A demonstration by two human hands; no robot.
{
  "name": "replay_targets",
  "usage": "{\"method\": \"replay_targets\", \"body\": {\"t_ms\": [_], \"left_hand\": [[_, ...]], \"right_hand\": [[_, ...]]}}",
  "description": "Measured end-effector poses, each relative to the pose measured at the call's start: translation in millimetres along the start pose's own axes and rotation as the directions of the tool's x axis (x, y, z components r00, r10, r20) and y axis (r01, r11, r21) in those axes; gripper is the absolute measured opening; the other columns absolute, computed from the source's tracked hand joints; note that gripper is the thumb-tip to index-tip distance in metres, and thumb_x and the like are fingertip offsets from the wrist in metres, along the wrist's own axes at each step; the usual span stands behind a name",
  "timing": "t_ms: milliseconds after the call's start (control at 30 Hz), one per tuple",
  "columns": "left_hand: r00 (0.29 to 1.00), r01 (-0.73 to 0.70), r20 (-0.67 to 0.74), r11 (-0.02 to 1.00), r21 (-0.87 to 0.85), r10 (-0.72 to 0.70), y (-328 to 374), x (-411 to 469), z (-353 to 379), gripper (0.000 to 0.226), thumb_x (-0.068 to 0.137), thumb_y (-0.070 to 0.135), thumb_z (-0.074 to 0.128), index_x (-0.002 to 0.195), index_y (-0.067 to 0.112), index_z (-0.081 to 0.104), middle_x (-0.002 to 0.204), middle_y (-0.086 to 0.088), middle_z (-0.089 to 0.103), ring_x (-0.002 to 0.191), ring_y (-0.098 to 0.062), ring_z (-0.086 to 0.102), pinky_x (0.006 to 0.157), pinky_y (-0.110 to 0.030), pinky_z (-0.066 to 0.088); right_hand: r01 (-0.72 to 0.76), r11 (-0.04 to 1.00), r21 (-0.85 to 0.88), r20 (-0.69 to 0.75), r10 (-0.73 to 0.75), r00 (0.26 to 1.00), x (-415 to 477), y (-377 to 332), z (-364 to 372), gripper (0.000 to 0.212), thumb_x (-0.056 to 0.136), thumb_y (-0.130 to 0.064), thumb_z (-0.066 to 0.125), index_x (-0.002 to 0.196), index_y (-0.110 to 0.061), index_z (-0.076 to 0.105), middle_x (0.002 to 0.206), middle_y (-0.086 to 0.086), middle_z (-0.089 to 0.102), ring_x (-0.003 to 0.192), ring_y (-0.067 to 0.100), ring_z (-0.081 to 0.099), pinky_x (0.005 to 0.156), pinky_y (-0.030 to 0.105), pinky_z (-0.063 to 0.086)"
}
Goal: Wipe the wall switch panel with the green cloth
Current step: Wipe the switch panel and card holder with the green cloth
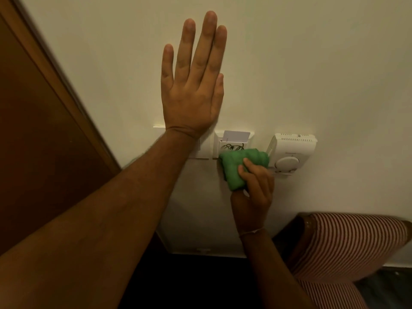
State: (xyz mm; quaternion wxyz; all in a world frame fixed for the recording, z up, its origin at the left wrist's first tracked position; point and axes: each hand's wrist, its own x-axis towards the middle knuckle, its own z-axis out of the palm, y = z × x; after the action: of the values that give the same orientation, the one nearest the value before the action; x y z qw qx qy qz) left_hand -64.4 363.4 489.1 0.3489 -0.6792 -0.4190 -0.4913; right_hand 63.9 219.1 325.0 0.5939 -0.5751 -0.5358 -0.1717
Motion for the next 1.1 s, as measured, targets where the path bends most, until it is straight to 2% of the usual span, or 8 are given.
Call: {"method": "replay_targets", "body": {"t_ms": [100,267,367,467,567,733,933,1100], "left_hand": [[1.000,-0.006,-0.011,1.000,-0.017,0.006,-1.2,-0.5,1.8,0.065,0.115,0.032,0.035,0.175,0.014,0.016,0.175,-0.010,0.030,0.162,-0.034,0.024,0.134,-0.054,0.011],[1.000,-0.025,0.008,0.999,-0.034,0.025,0.6,-0.2,5.7,0.073,0.115,0.035,0.031,0.168,0.026,-0.018,0.175,-0.007,0.015,0.163,-0.034,0.020,0.133,-0.056,0.010],[1.000,-0.016,0.021,1.000,-0.011,0.016,1.9,-0.5,2.4,0.071,0.115,0.034,0.033,0.170,0.023,-0.011,0.176,-0.008,0.018,0.163,-0.035,0.021,0.134,-0.055,0.010],[1.000,-0.001,0.027,1.000,-0.002,0.001,2.7,1.1,-4.8,0.069,0.114,0.031,0.040,0.175,0.013,0.013,0.176,-0.011,0.029,0.163,-0.035,0.022,0.134,-0.056,0.013],[0.999,0.007,0.043,0.999,0.031,-0.009,5.6,1.0,-9.7,0.064,0.113,0.030,0.045,0.171,0.013,0.024,0.176,-0.012,0.036,0.162,-0.035,0.025,0.133,-0.055,0.014],[0.999,-0.008,0.045,0.999,0.044,0.006,5.1,1.0,-8.9,0.070,0.115,0.031,0.042,0.175,0.014,0.012,0.177,-0.010,0.030,0.162,-0.034,0.022,0.133,-0.054,0.015],[0.999,-0.015,0.039,1.000,0.006,0.015,3.2,-0.7,-0.7,0.077,0.116,0.035,0.037,0.168,0.024,-0.019,0.176,-0.005,0.012,0.164,-0.033,0.015,0.133,-0.054,0.010],[1.000,-0.018,0.026,1.000,0.022,0.018,4.8,-0.6,-2.6,0.075,0.115,0.033,0.039,0.172,0.021,-0.007,0.177,-0.007,0.019,0.164,-0.032,0.018,0.133,-0.052,0.007]], "right_hand": [[0.022,0.998,0.054,0.031,-0.023,0.999,-4.6,-21.5,17.9,0.025,0.077,0.020,0.077,0.096,0.005,0.080,0.114,0.020,0.079,0.099,0.040,0.073,0.113,0.031,0.047],[0.104,0.993,0.052,0.213,-0.113,0.971,-2.7,-45.0,36.8,0.024,0.080,0.012,0.081,0.101,-0.001,0.080,0.116,0.014,0.080,0.103,0.035,0.073,0.098,0.040,0.060],[0.067,0.997,0.032,0.132,-0.071,0.989,-3.5,-28.1,22.0,0.028,0.080,0.018,0.074,0.100,-0.001,0.079,0.119,0.015,0.078,0.106,0.035,0.069,0.107,0.036,0.051],[-0.018,1.000,-0.013,-0.004,0.018,1.000,-0.7,-5.1,2.3,0.023,0.082,0.013,0.076,0.102,0.000,0.077,0.122,0.019,0.074,0.114,0.036,0.066,0.115,0.031,0.047],[0.031,1.000,0.006,-0.006,-0.031,1.000,0.1,-0.8,5.0,0.028,0.084,0.016,0.072,0.109,0.003,0.074,0.131,0.022,0.070,0.128,0.037,0.062,0.121,0.040,0.046],[0.055,0.997,0.061,0.091,-0.060,0.994,-9.2,-12.2,21.7,0.059,0.090,0.019,0.045,0.141,-0.005,0.065,0.155,0.010,0.055,0.153,0.032,0.046,0.126,0.056,0.040],[0.265,0.959,0.099,0.255,-0.282,0.925,-17.0,-24.5,45.5,0.041,0.107,0.003,0.051,0.145,-0.008,0.061,0.157,0.008,0.053,0.156,0.027,0.042,0.120,0.053,0.047],[0.307,0.952,0.004,0.245,-0.299,0.922,-14.0,8.5,27.5,0.050,0.107,0.004,0.047,0.154,-0.013,0.049,0.162,0.006,0.047,0.159,0.027,0.036,0.127,0.052,0.039]]}}
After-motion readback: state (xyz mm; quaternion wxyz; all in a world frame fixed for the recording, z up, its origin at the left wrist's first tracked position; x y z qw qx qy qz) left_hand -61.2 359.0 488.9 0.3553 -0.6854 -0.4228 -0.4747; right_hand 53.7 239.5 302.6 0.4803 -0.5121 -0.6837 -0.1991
